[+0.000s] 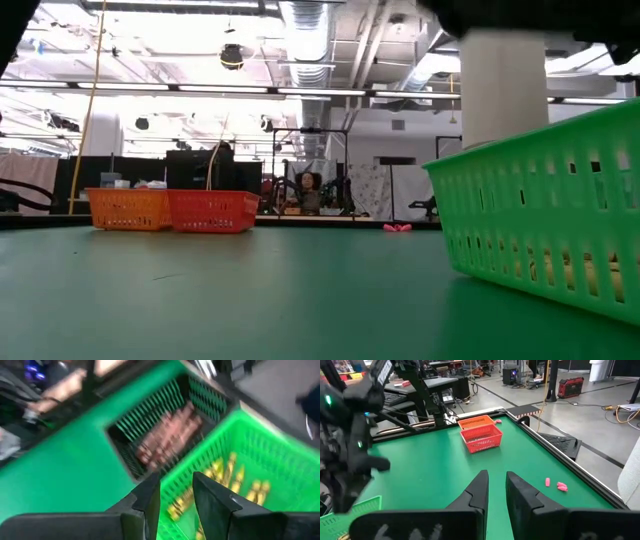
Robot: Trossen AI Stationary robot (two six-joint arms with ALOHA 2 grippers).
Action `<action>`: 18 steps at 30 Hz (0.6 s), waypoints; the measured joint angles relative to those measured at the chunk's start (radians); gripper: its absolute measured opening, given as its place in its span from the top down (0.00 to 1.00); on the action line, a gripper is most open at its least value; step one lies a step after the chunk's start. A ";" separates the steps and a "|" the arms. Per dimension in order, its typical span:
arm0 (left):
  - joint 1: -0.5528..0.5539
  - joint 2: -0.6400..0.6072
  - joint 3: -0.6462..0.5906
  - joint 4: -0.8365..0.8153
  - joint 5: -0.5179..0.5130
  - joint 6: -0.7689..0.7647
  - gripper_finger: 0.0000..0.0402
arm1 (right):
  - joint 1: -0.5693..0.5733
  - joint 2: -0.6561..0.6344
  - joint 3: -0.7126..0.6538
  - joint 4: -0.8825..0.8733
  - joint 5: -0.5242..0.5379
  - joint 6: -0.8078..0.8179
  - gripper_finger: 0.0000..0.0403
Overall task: Sort crayons
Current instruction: Return to Home Position
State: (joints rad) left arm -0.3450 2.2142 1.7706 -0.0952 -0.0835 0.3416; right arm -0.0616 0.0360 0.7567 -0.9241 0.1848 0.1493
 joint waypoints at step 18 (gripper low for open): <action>-0.023 -0.373 0.000 -0.160 -0.157 -0.208 0.74 | 0.000 0.002 0.003 0.013 -0.029 -0.007 0.83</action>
State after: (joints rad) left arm -0.3681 1.8415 1.7710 -0.2554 -0.2403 0.1332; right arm -0.0612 0.0383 0.7593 -0.9115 0.1555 0.1421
